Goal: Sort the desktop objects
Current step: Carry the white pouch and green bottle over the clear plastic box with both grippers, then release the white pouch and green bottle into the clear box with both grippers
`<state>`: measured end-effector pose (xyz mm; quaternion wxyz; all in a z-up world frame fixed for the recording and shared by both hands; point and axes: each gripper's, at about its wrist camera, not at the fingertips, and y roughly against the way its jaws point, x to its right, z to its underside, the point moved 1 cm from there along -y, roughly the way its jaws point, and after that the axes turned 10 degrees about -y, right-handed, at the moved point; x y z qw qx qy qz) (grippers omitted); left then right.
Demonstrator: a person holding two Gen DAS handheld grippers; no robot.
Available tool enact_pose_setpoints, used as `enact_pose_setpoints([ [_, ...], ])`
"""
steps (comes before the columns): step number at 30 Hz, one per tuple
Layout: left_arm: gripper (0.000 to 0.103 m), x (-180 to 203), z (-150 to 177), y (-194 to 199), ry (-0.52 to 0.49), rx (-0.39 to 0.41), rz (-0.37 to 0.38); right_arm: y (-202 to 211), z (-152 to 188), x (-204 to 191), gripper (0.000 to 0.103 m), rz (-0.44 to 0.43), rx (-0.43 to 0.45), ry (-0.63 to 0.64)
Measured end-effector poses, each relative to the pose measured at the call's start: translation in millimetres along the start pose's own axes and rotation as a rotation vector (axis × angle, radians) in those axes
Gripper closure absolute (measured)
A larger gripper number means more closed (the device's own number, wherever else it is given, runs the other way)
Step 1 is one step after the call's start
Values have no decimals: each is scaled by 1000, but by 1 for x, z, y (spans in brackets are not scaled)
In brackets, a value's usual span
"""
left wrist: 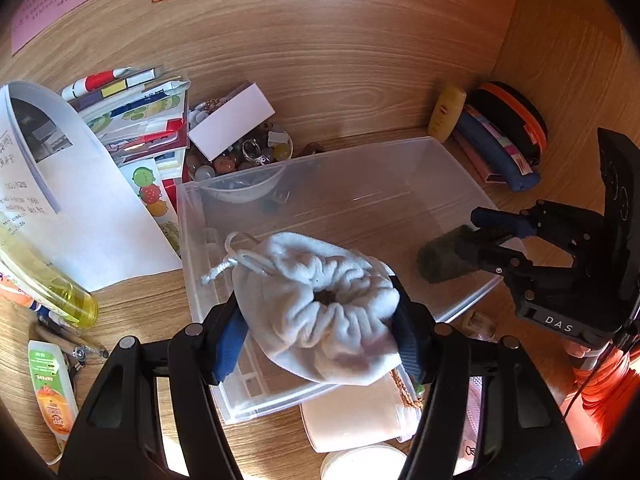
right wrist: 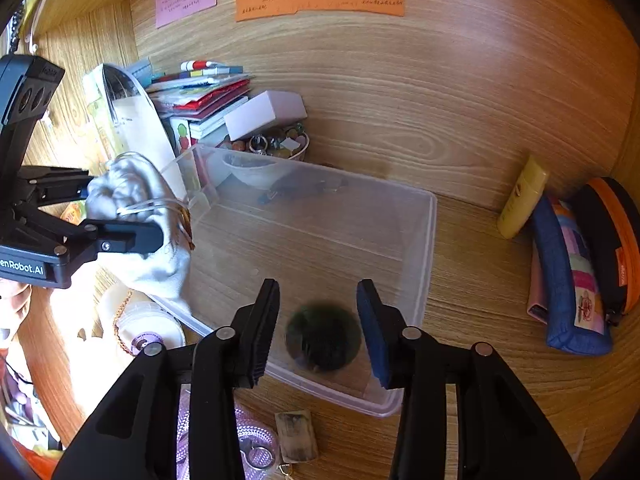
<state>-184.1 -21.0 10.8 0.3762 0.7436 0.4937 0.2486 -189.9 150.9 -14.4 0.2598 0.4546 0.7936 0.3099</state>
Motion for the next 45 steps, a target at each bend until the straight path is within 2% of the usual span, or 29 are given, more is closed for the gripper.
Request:
enact_pose_setpoints([
  [6,40,-9,-3,-18,24,-30,6,-10,-1,0,72,-11,-27,-2],
  [10,40,-8,-4,-22,4,-37,-44,-13,-2,0,72,-11,-38,-4],
  [12,36,-5,-4,-22,-9,-35,-67,-13,-2,0,72,-12,-41,-5],
  [18,36,0,-5,-12,-42,-2,-114,-9,-2,-2,72,-18,-41,-1],
  [21,29,3,-5,-3,-57,24,-138,-4,-2,-5,71,-12,-32,6],
  [25,28,4,-1,8,-61,48,-148,4,-1,-8,69,-7,-25,11],
  [31,27,11,8,21,-57,59,-162,21,5,-12,55,13,5,26],
  [33,26,14,11,25,-50,60,-171,27,8,-14,43,21,18,26],
  [36,22,16,18,31,-34,58,-186,38,12,-18,34,28,41,28],
  [45,17,23,44,51,-20,78,-206,66,30,-26,22,48,85,21],
])
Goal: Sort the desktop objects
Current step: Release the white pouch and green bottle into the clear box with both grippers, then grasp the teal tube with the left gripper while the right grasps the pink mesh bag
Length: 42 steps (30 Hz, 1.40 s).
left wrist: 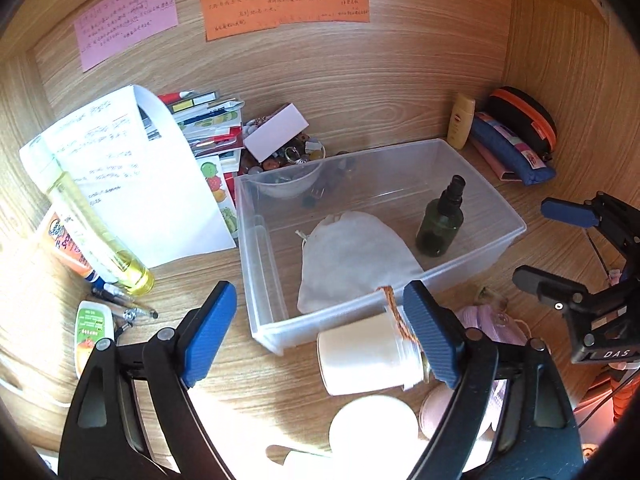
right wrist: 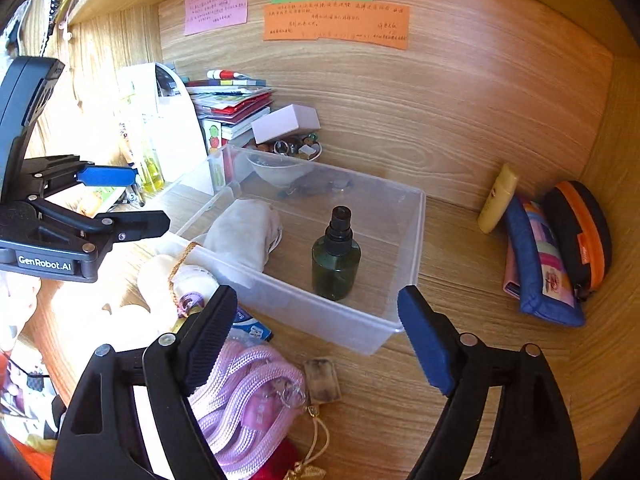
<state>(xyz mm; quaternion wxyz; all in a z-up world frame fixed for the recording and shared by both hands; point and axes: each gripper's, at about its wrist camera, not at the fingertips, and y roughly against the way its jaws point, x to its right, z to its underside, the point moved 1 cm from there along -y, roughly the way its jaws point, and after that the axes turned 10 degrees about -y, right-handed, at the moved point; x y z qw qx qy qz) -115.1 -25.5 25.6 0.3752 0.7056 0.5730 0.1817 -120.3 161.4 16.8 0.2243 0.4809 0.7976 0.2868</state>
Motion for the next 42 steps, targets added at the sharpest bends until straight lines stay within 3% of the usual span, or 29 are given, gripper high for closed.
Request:
enact_pose_setpoints([
  [6,10,0,24,14,7,18,-39,18,17,-2,21,27,21,-9],
  [19,9,0,92,25,27,-11,-63,39,77,13,21,93,-12,-80],
  [24,9,3,115,18,54,-58,-45,37,89,1,21,28,-45,-94],
  [31,8,8,136,11,74,-110,-5,43,100,-22,21,1,-38,-65],
  [36,8,18,141,10,55,-112,25,42,104,-37,20,-39,-50,-35],
  [42,8,29,143,4,-10,-135,12,15,107,-54,20,-12,-102,48],
])
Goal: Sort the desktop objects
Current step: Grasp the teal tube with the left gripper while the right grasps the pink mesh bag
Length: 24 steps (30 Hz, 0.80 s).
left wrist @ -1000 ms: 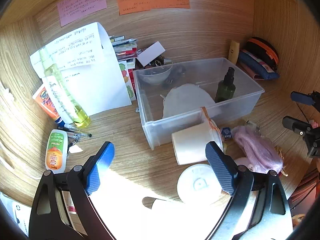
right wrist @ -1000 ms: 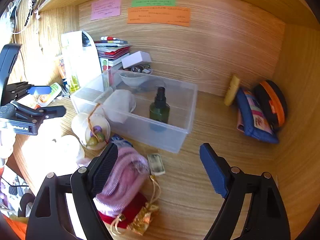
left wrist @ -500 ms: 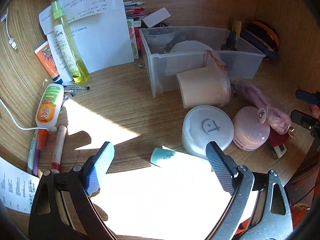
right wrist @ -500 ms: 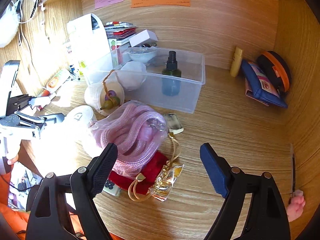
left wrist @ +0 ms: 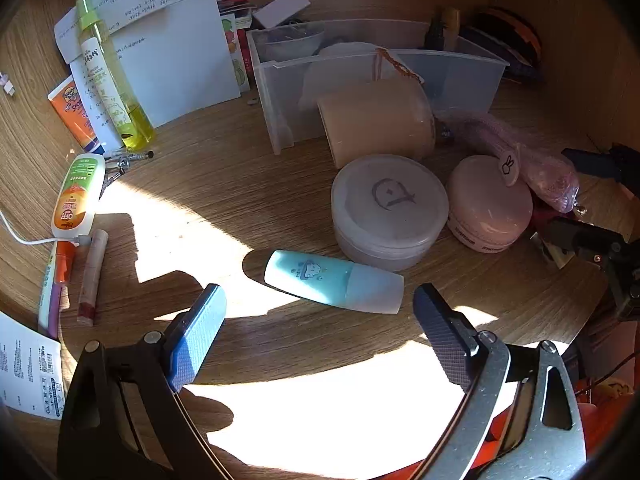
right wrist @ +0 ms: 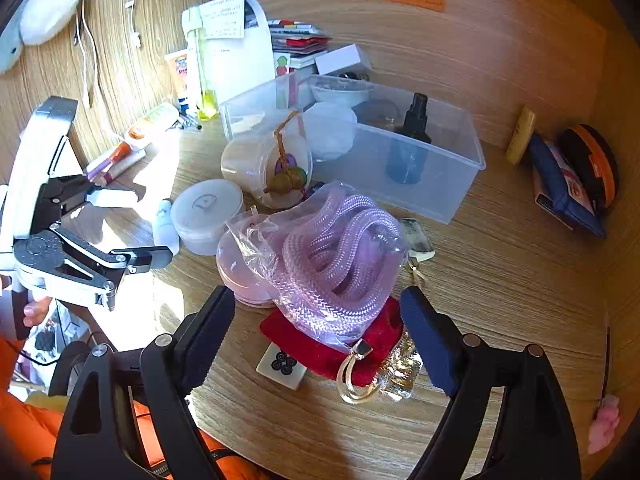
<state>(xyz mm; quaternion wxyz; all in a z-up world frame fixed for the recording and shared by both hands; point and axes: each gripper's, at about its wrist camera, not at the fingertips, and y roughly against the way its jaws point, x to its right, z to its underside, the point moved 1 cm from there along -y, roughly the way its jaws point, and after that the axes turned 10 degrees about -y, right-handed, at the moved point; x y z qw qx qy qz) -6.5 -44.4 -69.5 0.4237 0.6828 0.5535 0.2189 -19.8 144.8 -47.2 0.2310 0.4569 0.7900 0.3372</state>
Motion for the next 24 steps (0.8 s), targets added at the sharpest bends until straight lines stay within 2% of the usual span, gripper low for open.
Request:
enact_pose_setpoints([
  [3,8,-1,-3,-3,-14,-9,-14,-9,-2,2,21,49,4,18],
  [8,8,-6,-8,-7,8,-6,25,-2,-9,10,23,46,27,25],
  [10,8,-8,-8,-10,18,1,37,2,-9,14,30,28,23,19],
  [12,8,-10,-8,-12,26,11,44,0,-10,18,46,4,2,16],
  [14,8,-10,-8,-13,29,25,48,-5,-10,21,47,10,-8,10],
  [16,10,-10,-6,-13,28,39,50,-9,-11,21,49,11,-9,8],
  [21,28,-12,-3,-10,23,60,75,-11,-16,14,59,9,6,32],
  [24,30,-10,-2,-8,10,64,41,-9,-18,16,65,0,15,28],
])
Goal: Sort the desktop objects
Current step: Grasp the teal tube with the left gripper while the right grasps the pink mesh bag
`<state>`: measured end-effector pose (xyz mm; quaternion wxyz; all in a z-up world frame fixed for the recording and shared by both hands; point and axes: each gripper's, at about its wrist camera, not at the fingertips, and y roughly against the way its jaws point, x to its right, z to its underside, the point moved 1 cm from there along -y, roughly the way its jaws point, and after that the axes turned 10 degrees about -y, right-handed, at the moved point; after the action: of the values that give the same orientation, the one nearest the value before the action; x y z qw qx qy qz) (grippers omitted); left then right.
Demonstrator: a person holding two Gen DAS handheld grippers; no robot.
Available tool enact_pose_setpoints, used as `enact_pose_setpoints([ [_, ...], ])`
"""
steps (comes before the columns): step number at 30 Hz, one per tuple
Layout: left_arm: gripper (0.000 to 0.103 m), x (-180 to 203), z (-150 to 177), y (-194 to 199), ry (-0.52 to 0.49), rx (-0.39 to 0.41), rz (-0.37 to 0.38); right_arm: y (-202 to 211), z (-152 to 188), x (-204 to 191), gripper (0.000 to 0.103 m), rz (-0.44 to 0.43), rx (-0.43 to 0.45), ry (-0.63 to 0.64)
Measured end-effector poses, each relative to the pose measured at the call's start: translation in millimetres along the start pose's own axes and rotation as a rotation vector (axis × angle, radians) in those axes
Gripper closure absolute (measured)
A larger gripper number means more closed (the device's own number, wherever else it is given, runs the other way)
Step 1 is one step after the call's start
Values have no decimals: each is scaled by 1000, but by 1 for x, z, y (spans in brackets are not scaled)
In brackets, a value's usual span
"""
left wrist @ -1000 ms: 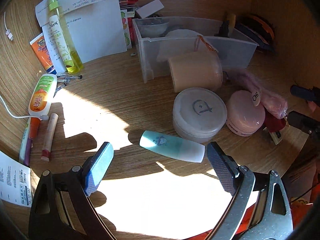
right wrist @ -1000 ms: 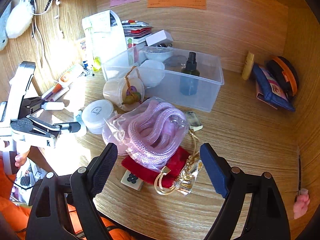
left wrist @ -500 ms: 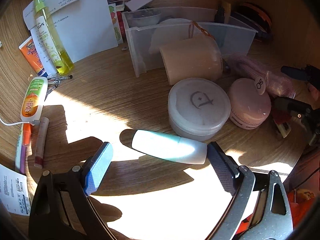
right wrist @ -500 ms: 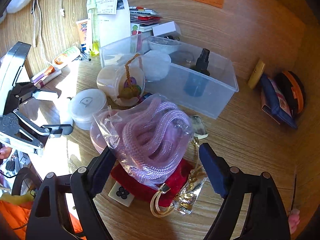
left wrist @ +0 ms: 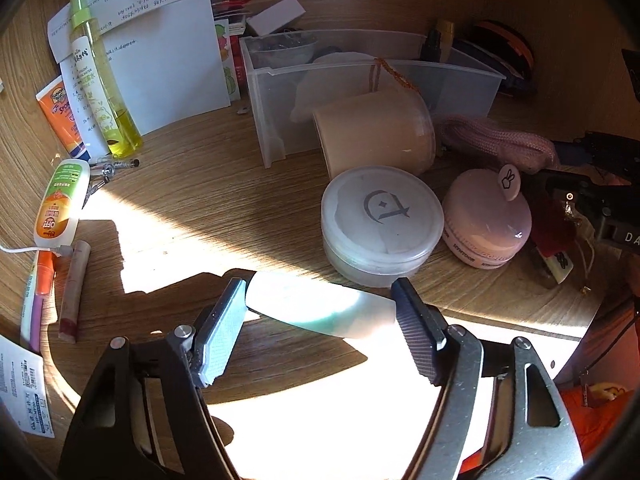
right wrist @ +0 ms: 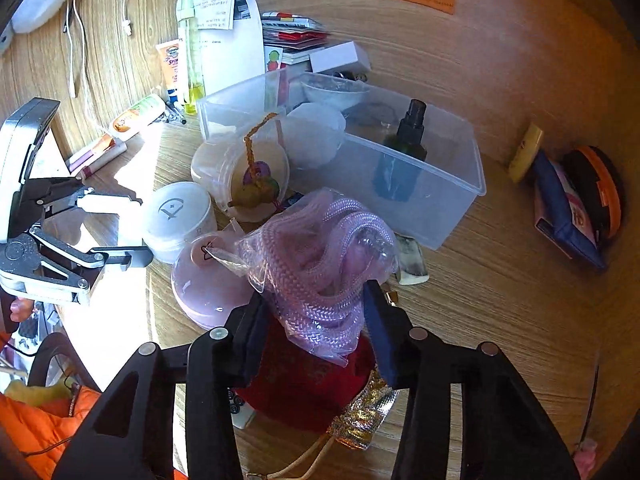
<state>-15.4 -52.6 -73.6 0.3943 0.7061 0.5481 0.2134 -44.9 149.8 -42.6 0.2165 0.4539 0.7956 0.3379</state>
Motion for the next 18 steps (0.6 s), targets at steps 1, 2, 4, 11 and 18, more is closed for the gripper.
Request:
enact_pose_setpoints([
  [1,30,-1,0,0,0,0,-9,1,-1,1,66,-6,1,-8],
  [2,30,-3,1,0,7,-1,-11,3,-2,3,67,-15,3,-19],
  [4,30,-6,1,2,25,3,-7,7,-3,6,68,-28,11,-37],
  [11,30,-14,-3,18,56,44,-17,26,-14,13,72,-51,55,-65],
  [18,30,-18,-12,38,65,109,-35,43,-22,14,76,-76,89,-80],
])
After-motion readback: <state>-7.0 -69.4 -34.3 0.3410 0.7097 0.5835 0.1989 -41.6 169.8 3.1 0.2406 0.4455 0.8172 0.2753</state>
